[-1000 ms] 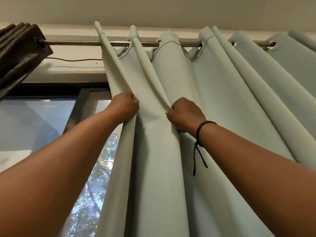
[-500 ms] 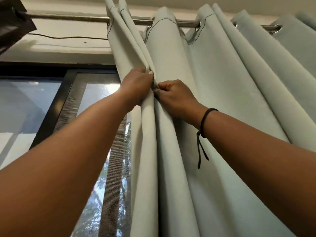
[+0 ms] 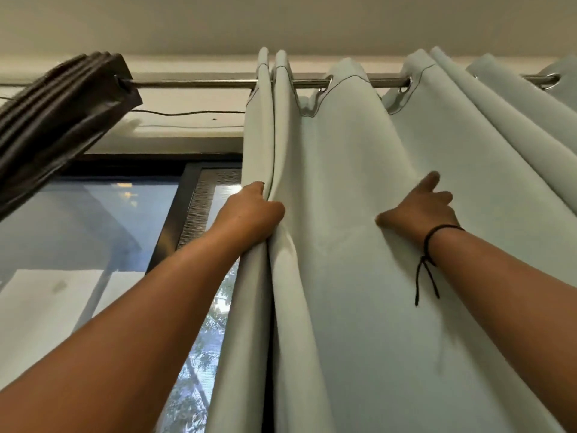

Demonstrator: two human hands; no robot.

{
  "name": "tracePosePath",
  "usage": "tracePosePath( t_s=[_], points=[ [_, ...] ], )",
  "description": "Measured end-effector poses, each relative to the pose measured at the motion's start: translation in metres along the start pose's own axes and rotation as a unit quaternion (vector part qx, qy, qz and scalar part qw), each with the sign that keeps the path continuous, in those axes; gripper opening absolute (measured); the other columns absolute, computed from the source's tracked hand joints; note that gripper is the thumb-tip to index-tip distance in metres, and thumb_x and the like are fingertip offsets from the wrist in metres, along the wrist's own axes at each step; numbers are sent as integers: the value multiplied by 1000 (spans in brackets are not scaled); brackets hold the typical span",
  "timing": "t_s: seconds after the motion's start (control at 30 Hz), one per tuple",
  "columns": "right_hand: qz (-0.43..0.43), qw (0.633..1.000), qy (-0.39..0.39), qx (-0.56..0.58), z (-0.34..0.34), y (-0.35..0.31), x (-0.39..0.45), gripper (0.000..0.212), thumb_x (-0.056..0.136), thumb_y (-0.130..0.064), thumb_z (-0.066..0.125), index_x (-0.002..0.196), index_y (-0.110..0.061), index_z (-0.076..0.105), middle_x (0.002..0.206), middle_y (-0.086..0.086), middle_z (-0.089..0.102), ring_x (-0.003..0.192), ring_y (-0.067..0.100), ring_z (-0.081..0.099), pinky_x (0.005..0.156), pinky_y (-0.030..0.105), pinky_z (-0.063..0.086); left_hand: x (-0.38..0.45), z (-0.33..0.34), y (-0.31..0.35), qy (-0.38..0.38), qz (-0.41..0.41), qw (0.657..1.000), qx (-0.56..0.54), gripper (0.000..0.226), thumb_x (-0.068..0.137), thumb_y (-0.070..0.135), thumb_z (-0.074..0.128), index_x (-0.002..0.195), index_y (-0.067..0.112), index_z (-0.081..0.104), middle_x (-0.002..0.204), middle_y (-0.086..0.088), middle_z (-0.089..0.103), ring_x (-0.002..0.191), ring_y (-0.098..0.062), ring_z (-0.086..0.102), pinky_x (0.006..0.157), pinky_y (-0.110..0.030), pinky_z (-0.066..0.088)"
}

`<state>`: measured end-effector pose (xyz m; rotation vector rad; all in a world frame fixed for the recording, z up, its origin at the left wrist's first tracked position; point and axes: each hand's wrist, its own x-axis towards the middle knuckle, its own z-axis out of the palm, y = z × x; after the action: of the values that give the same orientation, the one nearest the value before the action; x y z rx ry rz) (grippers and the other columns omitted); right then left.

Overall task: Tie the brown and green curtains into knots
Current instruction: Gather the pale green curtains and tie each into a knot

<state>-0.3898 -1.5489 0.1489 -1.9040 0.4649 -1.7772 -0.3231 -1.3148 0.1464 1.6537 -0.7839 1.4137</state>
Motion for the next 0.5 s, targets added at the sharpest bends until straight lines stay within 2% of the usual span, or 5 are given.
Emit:
tracePosePath(
  t_s=[0.07,0.13,0.3,0.37,0.5],
  points=[
    [-21,998,-22,47,-7,-10,-2,72,79,-21,64,138,-1,28,124,16,52,101,35,55,79,36,46,-1,-1,-4,-8,2,1000,-6,30,79,23,51,106,16,60,109,-7,63,97,-29,57,79,-32,44],
    [-93,995,19,-8,-5,-32,-8,29,83,-13,53,110,-4,52,115,18,60,92,34,57,76,33,44,-2,-3,-8,-11,4,1000,-5,29,81,23,49,107,15,60,111,-8,62,97,-30,55,78,-31,41],
    [-273,947,-9,-171,13,-122,-33,17,84,-5,43,94,-7,57,114,21,60,92,35,56,77,33,43,-8,-13,-21,-19,30,998,-58,28,88,33,47,104,15,62,105,-6,62,94,-28,55,78,-32,41],
    [-326,919,-21,-221,20,-156,-42,22,89,-8,45,103,-4,60,118,22,59,100,36,57,80,35,44,-11,-16,-27,-19,39,994,-96,34,86,41,44,96,15,65,95,-4,64,91,-28,57,76,-33,43],
    [-418,893,-31,-167,32,-204,-71,29,94,-11,43,114,2,59,121,21,58,112,36,54,84,32,41,-14,-30,-35,28,30,983,-177,32,78,39,43,62,12,52,65,-3,54,74,-34,50,59,-33,36]
  ],
)
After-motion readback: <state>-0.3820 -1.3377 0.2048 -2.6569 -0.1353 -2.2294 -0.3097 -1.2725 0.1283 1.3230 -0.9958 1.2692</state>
